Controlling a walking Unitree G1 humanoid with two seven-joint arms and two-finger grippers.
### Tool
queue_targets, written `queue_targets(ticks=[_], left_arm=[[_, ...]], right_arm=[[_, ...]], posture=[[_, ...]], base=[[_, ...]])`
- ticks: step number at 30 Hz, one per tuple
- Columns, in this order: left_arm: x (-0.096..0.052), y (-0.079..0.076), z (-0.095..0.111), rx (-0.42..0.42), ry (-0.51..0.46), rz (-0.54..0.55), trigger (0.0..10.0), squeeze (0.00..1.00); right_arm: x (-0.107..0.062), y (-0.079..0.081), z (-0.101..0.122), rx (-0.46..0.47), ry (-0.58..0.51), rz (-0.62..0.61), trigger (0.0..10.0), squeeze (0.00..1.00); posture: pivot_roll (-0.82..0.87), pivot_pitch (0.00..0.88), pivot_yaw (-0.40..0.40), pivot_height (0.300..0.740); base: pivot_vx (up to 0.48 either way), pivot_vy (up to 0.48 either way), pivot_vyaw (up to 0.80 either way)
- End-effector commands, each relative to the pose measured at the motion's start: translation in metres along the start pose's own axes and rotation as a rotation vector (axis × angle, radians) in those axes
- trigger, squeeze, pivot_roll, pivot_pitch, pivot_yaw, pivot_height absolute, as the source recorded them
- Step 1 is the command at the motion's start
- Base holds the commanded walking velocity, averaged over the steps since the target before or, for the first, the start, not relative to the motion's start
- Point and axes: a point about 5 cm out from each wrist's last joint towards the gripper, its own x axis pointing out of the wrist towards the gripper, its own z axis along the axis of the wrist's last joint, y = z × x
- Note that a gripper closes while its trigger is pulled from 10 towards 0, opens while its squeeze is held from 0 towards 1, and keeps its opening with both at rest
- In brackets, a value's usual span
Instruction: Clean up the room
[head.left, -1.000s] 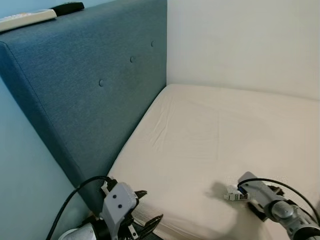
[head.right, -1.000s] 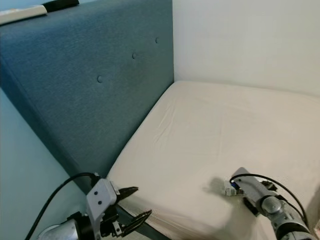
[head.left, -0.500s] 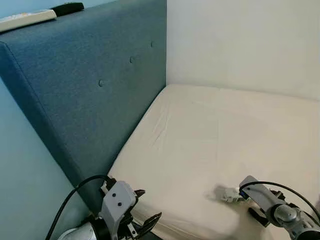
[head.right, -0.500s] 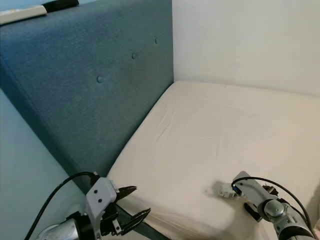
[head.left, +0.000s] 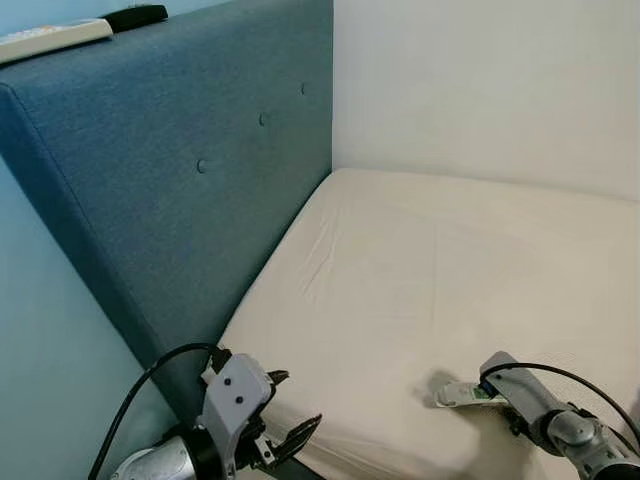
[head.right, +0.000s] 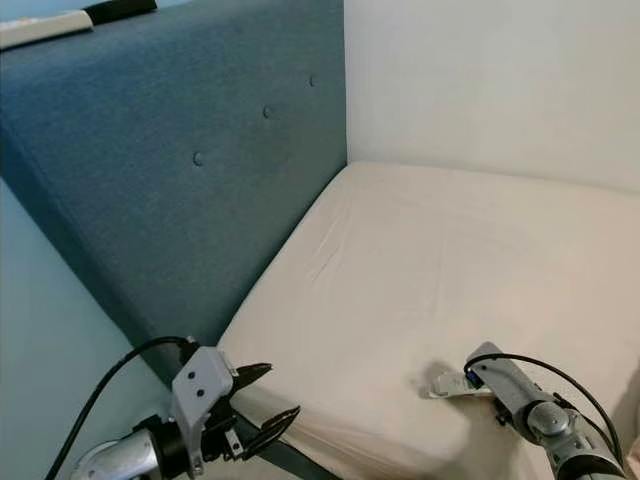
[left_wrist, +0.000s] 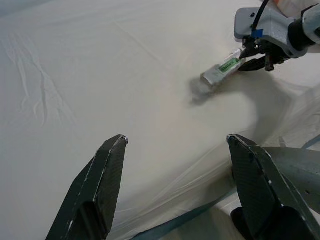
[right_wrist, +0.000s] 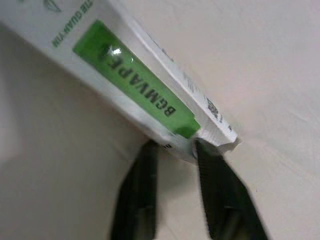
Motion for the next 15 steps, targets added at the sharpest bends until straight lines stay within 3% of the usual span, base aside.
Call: queue_targets(ticks=[1,6,15], left_arm=[[-0.003,0.000,-0.007,-0.013,0.034,0.005,10.0,0.00],[-0.003,0.000,-0.008,-0.013,0.034,0.008,10.0,0.00],[-0.002,0.001,-0.008,-0.017,0.027,0.037,10.0,0.00]], right_arm=[[0.001,0.025,-0.017,0.027,0.063,0.104,0.0,0.00],[0.002,0.027,-0.016,0.039,0.055,0.113,0.0,0.00],[0.008,0.042,0.012,0.185,-0.079,0.239,0.0,0.00]], posture=[[0.29,0.340,0.052,0.592],[0.28,0.340,0.050,0.592],[0.26,0.322,0.034,0.592]], base=[[0.000,0.000,0.00],[0.000,0.000,0.00],[0.000,0.000,0.00]])
